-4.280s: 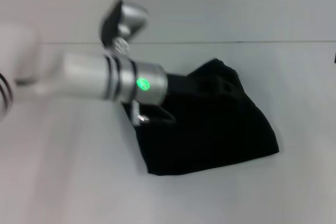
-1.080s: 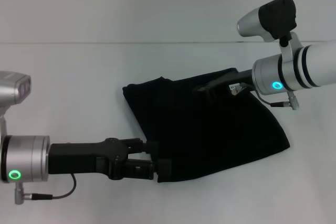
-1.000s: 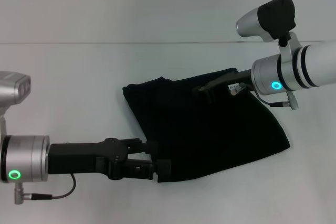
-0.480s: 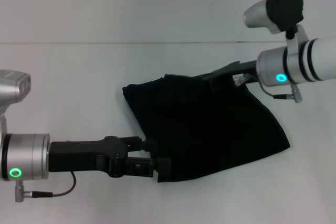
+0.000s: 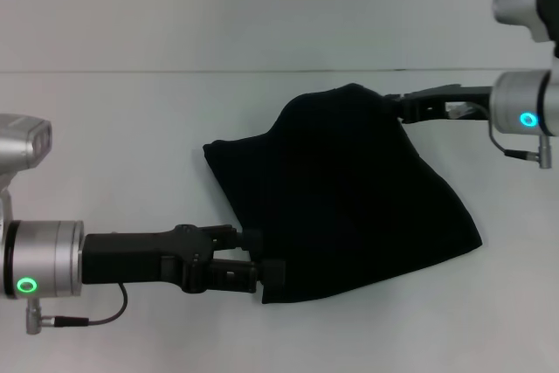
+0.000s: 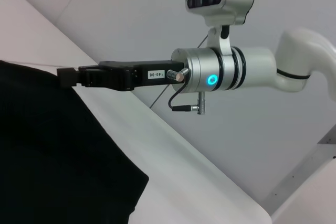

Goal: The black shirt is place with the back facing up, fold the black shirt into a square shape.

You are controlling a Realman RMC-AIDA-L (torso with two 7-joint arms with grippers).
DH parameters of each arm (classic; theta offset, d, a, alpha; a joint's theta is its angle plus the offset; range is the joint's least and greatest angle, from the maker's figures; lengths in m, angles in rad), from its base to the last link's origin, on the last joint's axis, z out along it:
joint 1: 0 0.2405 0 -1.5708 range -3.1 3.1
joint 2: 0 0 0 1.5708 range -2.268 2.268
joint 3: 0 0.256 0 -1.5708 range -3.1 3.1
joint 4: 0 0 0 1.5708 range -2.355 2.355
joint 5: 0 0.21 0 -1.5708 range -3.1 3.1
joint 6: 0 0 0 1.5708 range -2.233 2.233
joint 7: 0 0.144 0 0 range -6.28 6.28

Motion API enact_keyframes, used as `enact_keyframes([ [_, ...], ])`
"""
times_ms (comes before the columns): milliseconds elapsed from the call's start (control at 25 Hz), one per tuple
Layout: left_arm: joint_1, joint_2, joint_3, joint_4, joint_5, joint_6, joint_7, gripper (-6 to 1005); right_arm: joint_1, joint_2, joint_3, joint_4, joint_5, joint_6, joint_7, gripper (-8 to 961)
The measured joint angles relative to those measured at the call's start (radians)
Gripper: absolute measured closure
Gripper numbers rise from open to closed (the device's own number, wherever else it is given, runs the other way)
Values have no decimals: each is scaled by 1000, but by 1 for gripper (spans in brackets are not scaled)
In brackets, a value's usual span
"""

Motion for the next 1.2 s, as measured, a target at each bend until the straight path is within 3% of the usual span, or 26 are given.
enact_keyframes([
  [320,-6,0,0,-4,0,-14,0,100,-56,-3,51,0,5,38,1,939],
  [760,-7,-6,-2,-9,-7,-71,-12,107,-66,-5,54,12,-1,72,-3,915],
  [960,-38,-13,-48,-12,-9,-187,-99,110,-89,-5,60,-28,4,71,-19,905],
  [1120,-75,-21,-102,-18,-11,-339,-220,113,-133,-6,93,-132,7,-13,-21,896],
  [1200,-96,-22,-98,-36,-10,-439,-291,114,-151,-12,108,-169,7,-81,-17,677],
])
